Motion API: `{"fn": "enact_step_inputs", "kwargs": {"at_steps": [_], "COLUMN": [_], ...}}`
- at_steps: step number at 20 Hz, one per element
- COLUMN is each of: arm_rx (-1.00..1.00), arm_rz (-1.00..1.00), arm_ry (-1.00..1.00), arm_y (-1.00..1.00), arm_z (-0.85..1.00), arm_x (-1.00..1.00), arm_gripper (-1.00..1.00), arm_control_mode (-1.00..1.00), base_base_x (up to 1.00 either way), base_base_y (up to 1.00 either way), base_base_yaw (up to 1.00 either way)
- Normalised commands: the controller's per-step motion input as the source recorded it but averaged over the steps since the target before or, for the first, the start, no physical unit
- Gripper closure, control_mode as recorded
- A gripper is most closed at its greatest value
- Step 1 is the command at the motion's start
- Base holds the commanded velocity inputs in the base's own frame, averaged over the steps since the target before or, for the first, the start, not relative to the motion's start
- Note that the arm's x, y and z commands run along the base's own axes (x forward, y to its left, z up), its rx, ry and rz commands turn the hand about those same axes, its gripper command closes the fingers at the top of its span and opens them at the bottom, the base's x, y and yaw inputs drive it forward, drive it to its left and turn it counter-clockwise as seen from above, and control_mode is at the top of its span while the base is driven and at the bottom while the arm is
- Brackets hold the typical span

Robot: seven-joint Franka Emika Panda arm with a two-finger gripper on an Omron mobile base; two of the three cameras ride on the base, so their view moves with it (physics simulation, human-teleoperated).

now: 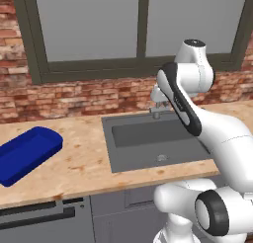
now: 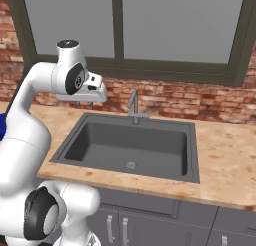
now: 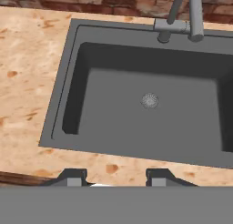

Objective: Place the bowl with cake and the cupcake onto the tray.

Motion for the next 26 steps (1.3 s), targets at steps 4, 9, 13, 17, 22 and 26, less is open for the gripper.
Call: {"fn": "enact_step_inputs", "kwargs": {"at_steps": [4,9,13,17,22,26], "arm_rx": [0.00,0.00,0.00,0.00,0.00,0.00], "arm_rz": [0.00,0.00,0.00,0.00,0.00,0.00], "arm_ry": [0.00,0.00,0.00,0.00,0.00,0.00], "arm_y": [0.01,0.00,0.00,0.00,0.00,0.00], "arm_z": [0.00,0.00,0.00,0.00,0.00,0.00], "arm_x": [0.00,0.00,0.00,0.00,0.00,0.00], "arm_gripper": [-1.00,-1.00,-1.00,-1.00,-1.00,-1.00], "arm_control_mode": [1.00,1.00,1.00,1.00,1.00,1.00], "base_base_x": [0.00,-0.01,-0.03,-0.01,0.00,0.00], "base_base_y": [0.30,1.00,1.00,1.00,1.00,1.00], "base_base_yaw": [-0.01,-0.05,-0.03,0.00,0.00,0.00]}}
